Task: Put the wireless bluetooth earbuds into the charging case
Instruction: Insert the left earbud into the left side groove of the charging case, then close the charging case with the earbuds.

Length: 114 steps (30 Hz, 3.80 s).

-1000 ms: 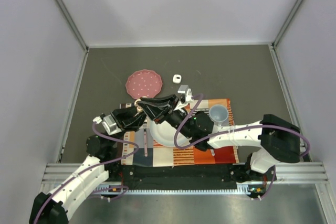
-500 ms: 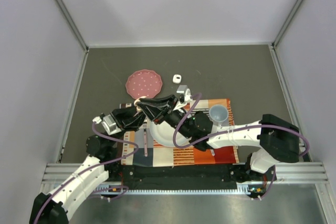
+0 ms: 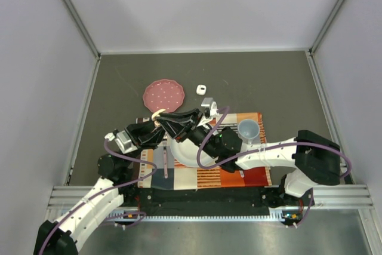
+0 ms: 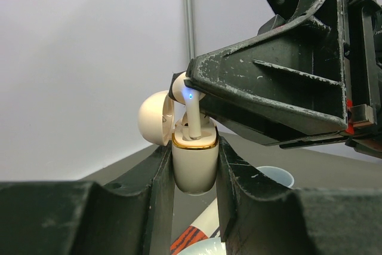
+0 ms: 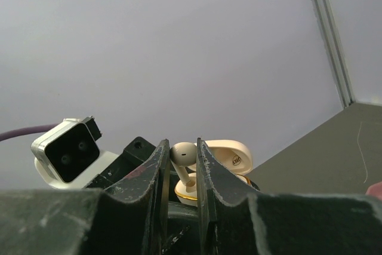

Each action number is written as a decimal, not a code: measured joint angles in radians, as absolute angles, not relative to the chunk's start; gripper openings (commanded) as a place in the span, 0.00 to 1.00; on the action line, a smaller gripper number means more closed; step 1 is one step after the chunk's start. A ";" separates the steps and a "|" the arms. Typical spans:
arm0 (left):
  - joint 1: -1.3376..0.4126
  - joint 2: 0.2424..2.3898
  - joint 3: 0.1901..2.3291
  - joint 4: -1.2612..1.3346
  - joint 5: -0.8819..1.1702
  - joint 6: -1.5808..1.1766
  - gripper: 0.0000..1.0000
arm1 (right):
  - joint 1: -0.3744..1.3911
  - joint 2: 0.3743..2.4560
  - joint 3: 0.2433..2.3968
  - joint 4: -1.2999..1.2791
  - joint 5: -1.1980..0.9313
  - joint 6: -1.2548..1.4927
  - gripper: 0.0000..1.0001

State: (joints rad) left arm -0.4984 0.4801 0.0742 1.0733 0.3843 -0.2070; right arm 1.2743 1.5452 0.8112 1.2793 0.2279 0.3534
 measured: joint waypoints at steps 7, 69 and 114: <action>-0.498 0.480 0.074 1.073 0.385 -0.207 0.00 | 1.274 1.545 0.811 1.279 0.233 0.360 0.00; -0.498 0.480 0.065 1.026 0.376 -0.207 0.00 | 1.299 1.537 0.811 1.198 0.335 0.284 0.11; -0.498 0.480 0.065 1.055 0.373 -0.204 0.00 | 1.308 1.478 0.791 1.179 0.391 0.191 0.41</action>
